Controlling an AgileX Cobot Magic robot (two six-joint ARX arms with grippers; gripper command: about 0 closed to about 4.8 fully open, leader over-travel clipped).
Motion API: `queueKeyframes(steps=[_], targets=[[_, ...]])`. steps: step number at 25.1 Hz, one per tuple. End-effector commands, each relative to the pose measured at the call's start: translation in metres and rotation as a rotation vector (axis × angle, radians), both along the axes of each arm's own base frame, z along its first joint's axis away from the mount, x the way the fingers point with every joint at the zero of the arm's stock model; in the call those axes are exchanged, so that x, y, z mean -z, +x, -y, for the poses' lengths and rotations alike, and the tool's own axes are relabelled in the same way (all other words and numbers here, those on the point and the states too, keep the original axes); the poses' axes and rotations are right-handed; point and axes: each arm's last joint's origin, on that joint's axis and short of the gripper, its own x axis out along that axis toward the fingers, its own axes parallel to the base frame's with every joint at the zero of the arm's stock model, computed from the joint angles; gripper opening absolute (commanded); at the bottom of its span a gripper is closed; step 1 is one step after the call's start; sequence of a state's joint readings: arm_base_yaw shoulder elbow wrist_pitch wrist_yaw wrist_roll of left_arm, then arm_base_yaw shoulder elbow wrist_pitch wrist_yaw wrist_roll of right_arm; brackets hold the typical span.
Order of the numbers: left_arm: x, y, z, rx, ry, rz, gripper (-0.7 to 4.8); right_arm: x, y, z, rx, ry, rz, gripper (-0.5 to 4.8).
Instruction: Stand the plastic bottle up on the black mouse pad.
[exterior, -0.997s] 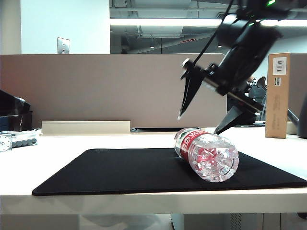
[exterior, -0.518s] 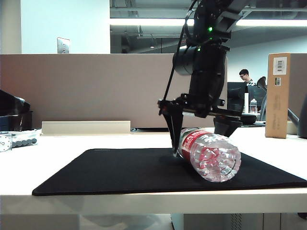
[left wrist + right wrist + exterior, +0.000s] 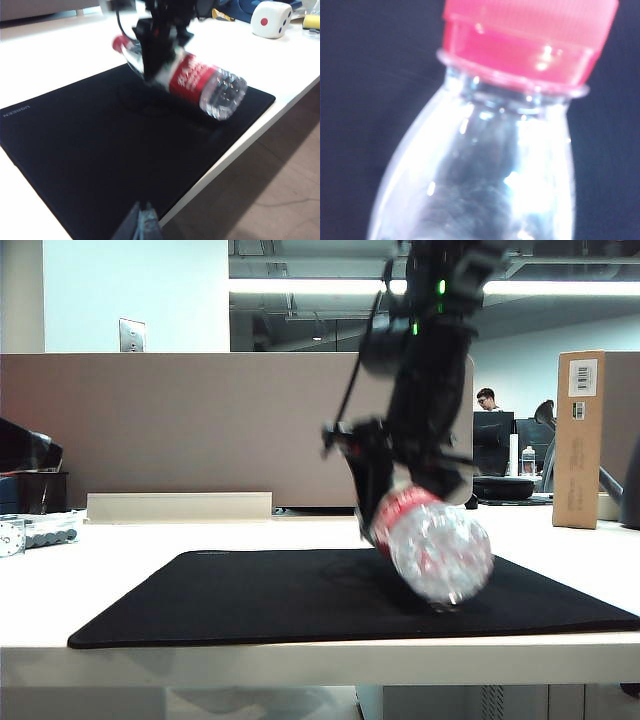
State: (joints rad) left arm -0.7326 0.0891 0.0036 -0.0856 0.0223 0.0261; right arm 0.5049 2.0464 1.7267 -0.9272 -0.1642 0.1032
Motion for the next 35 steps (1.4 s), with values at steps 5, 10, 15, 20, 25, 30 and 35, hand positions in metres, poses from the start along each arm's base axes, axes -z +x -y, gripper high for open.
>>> queueKeyframes(steps=[5, 10, 15, 20, 25, 30, 35], targets=[[-0.003, 0.000, 0.000, 0.002, -0.013, 0.013, -0.01, -0.073, -0.054, 0.010, -0.107, 0.325, 0.552, -0.06], [-0.003, 0.000, 0.000, 0.002, -0.012, 0.014, -0.01, -0.047, -0.090, 0.034, -0.008, 0.517, 0.916, -0.06], [-0.003, 0.000, 0.000, 0.002, -0.012, 0.014, -0.01, -0.025, -0.105, 0.045, 0.086, 0.580, 1.182, -0.06], [-0.003, 0.000, 0.000, 0.002, -0.012, 0.014, -0.01, 0.002, -0.101, 0.042, 0.081, 0.557, 1.229, -0.06], [-0.003, 0.000, 0.000, 0.001, -0.013, 0.013, -0.01, 0.011, -0.099, 0.033, 0.040, 0.556, 1.278, -0.06], [-0.003, 0.000, 0.000, 0.002, -0.012, 0.014, -0.01, 0.025, -0.095, 0.028, -0.004, 0.510, 1.295, -0.06], [-0.003, 0.000, 0.000, 0.002, -0.012, 0.014, -0.01, 0.029, -0.096, 0.025, -0.021, 0.510, 1.275, 1.34]])
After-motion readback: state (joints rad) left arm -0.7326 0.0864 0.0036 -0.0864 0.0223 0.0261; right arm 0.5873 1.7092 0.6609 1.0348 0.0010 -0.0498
